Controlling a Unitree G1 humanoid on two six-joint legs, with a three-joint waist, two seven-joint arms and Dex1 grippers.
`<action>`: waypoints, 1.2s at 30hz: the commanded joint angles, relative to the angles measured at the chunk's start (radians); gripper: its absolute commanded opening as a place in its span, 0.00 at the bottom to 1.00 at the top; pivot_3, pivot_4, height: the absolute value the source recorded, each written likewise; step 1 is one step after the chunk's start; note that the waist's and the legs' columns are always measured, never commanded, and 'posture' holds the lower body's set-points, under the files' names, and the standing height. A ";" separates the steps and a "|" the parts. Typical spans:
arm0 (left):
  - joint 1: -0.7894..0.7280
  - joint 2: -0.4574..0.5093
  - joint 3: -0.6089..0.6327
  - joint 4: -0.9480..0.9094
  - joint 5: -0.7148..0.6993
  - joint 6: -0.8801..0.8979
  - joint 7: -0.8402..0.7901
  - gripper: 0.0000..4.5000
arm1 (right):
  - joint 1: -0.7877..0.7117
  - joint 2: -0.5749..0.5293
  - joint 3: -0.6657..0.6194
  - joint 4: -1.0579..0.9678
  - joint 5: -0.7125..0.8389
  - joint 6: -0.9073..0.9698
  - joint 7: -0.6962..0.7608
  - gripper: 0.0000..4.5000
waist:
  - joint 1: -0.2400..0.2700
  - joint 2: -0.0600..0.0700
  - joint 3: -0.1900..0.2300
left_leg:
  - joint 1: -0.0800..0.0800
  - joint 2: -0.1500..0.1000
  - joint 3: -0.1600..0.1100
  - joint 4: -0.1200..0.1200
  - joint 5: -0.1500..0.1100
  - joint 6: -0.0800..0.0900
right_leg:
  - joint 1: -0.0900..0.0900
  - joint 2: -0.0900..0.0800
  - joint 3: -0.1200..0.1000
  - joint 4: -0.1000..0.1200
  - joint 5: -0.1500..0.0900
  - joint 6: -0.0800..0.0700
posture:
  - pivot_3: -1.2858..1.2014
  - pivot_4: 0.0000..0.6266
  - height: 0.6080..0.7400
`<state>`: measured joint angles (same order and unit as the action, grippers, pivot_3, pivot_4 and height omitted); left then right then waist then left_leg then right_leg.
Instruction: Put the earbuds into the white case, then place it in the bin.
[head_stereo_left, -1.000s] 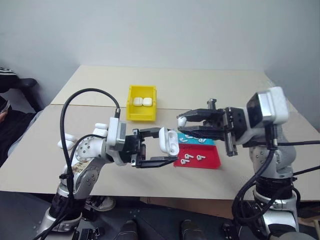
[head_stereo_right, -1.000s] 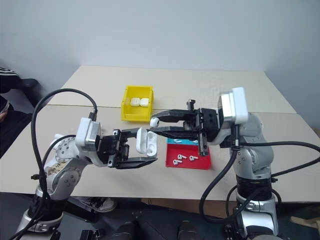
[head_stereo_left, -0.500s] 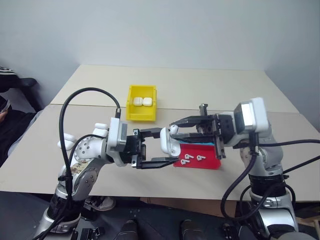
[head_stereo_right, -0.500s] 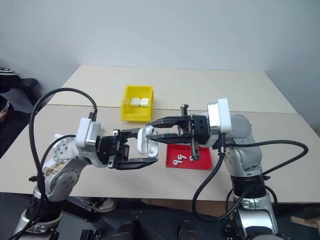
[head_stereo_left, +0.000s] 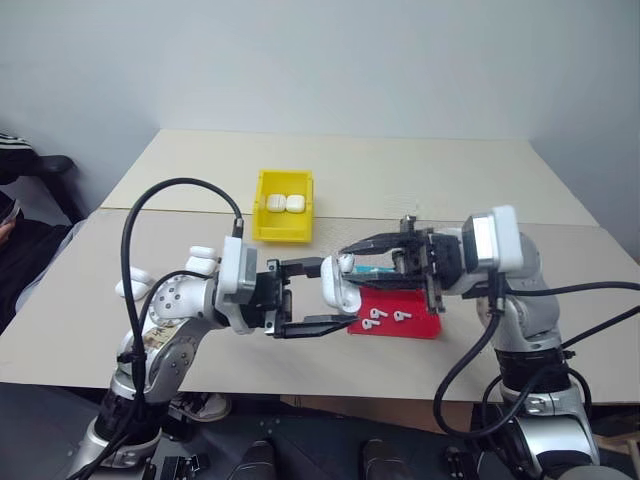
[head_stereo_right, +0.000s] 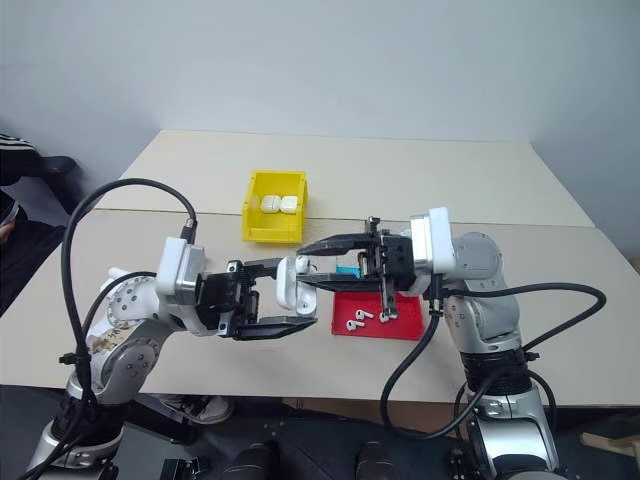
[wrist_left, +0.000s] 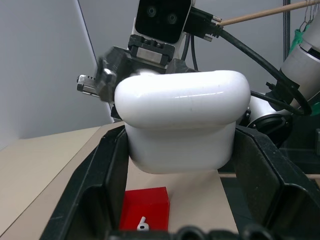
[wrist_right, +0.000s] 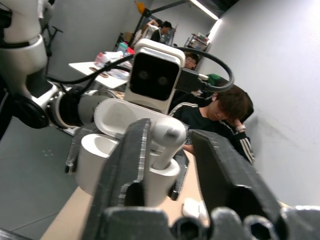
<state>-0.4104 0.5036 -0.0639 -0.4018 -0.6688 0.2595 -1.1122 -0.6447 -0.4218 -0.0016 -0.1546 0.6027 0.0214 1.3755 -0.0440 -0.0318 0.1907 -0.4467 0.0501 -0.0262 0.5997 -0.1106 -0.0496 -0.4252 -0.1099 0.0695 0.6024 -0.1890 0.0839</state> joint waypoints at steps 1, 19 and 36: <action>-0.020 -0.009 0.012 -0.015 -0.008 -0.023 -0.003 0.62 | 0.012 -0.016 0.017 -0.022 -0.006 -0.024 0.018 0.65 | 0.000 0.000 0.000 | 0.000 0.000 0.000 0.000 0.000 0.000 | 0.000 0.000 0.000 0.000 0.000 0.000 | 0.52 0.24 1.00; 0.162 0.064 -0.011 0.094 0.224 -0.213 -0.054 0.62 | -0.247 -0.417 0.172 0.226 -0.323 0.245 0.009 0.65 | -0.001 0.000 0.000 | -0.001 0.000 0.001 -0.003 0.000 0.000 | -0.001 -0.001 0.000 -0.006 0.001 -0.001 | 0.52 0.24 1.00; 0.328 0.006 -0.059 -0.066 0.297 -0.202 0.141 0.62 | -0.582 -0.302 0.521 0.966 -0.893 -0.630 0.049 0.65 | -0.002 0.001 0.000 | -0.011 0.000 0.002 -0.007 0.006 0.008 | -0.013 0.000 0.000 -0.006 0.001 0.000 | 0.52 0.24 1.00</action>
<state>-0.0892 0.5145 -0.1265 -0.4095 -0.3684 0.0651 -0.9953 -1.1937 -0.7223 0.5145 0.7839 -0.2685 -0.5351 1.4197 -0.0464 -0.0311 0.1911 -0.4581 0.0498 -0.0241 0.5925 -0.1046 -0.0417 -0.4378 -0.1102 0.0698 0.5963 -0.1878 0.0837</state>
